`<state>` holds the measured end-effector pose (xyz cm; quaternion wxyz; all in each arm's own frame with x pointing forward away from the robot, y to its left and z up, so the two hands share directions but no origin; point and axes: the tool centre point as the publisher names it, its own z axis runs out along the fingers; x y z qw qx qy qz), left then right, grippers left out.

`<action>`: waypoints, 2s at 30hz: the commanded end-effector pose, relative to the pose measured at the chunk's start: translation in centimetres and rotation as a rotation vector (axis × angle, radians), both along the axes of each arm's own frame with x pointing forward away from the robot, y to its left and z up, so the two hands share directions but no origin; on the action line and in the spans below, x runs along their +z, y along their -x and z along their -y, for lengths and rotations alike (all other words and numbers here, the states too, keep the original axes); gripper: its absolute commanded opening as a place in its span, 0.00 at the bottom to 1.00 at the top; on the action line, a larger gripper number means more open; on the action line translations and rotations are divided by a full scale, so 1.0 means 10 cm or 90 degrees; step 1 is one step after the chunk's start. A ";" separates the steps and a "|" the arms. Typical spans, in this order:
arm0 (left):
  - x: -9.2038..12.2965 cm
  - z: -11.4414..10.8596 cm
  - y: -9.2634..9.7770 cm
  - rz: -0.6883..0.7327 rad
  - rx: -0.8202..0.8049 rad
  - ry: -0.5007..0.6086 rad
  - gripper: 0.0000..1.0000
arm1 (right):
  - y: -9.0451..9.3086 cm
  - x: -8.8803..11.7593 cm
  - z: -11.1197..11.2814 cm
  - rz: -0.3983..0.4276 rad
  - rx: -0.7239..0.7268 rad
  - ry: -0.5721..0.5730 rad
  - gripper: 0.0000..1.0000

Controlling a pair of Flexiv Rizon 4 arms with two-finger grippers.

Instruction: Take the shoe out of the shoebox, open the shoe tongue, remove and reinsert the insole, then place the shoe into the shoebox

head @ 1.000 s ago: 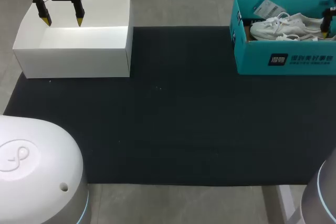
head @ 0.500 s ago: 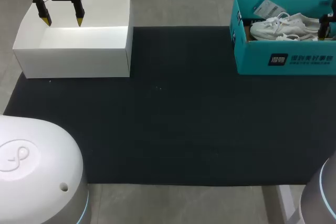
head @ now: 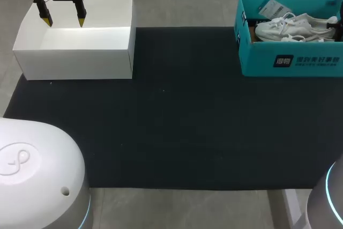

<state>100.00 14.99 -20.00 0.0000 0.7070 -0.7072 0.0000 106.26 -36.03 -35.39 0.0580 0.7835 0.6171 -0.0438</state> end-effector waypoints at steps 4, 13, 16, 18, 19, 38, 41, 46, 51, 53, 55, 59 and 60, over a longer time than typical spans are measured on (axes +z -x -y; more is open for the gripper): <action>0.00 0.00 0.00 0.000 0.000 0.000 1.00 | 0.01 0.15 -0.06 -0.007 -0.023 0.044 0.00; 0.00 0.00 0.00 0.000 0.000 0.000 1.00 | 0.12 0.61 0.01 0.016 -0.051 0.066 0.00; 0.00 0.00 0.00 0.000 0.000 0.000 1.00 | 0.15 0.79 0.02 0.021 -0.056 0.070 0.00; 0.00 0.00 0.00 0.000 0.000 0.000 1.00 | 0.16 0.91 0.03 0.019 -0.064 0.072 0.00; 0.00 0.00 0.00 0.000 0.000 0.000 1.00 | 0.16 0.98 0.03 0.021 -0.065 0.064 0.00; 0.00 0.00 0.00 0.000 0.000 0.000 1.00 | 0.14 2.40 -0.21 0.036 -0.132 0.098 0.00; 0.00 0.00 0.00 0.000 0.000 0.000 1.00 | 0.15 2.57 -0.32 0.037 -0.128 0.100 0.00; 0.00 0.00 0.00 0.000 0.000 0.000 1.00 | 0.15 2.62 -0.34 0.034 -0.127 0.102 0.00; 0.00 0.00 0.00 0.000 0.000 0.000 1.00 | 0.15 2.62 -0.34 0.034 -0.127 0.102 0.00; 0.00 0.00 0.00 0.000 0.000 0.000 1.00 | 0.15 2.62 -0.34 0.034 -0.127 0.102 0.00; 0.00 0.00 0.00 0.000 0.000 0.000 1.00 | 0.15 2.62 -0.34 0.034 -0.127 0.102 0.00; 0.00 0.00 0.00 0.000 0.000 0.000 1.00 | 0.15 2.62 -0.34 0.034 -0.127 0.102 0.00; 0.00 0.00 0.00 0.000 0.000 0.000 1.00 | 0.15 2.62 -0.34 0.034 -0.127 0.102 0.00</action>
